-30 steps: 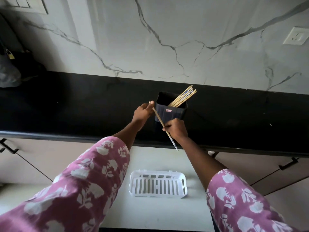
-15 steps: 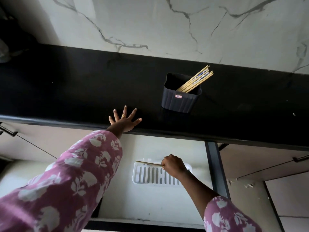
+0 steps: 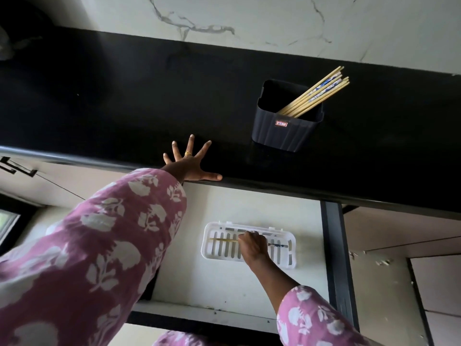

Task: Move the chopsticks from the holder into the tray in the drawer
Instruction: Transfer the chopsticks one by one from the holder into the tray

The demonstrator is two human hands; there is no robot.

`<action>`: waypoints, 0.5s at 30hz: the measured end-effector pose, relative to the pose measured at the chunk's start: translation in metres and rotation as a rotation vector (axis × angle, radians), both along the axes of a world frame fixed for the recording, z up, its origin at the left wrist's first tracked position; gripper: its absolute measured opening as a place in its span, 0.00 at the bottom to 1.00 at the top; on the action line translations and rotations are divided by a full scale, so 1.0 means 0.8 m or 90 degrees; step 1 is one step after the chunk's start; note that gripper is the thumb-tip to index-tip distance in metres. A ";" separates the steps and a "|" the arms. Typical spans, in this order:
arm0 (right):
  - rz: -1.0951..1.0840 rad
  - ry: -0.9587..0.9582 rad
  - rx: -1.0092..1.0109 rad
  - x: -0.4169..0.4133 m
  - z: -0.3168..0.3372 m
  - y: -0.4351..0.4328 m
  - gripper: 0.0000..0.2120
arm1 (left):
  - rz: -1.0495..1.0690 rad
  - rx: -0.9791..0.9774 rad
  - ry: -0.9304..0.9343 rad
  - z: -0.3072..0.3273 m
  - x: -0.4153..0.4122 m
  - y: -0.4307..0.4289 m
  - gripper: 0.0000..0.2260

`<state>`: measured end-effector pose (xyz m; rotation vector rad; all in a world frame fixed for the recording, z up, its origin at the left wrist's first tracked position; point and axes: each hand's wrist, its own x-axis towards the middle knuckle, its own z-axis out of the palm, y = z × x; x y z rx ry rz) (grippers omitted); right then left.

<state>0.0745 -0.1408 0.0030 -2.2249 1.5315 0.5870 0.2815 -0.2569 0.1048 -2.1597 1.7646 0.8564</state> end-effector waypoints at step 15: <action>0.136 -0.051 -0.147 -0.022 -0.012 0.000 0.17 | 0.001 -0.026 -0.019 -0.010 0.001 0.000 0.48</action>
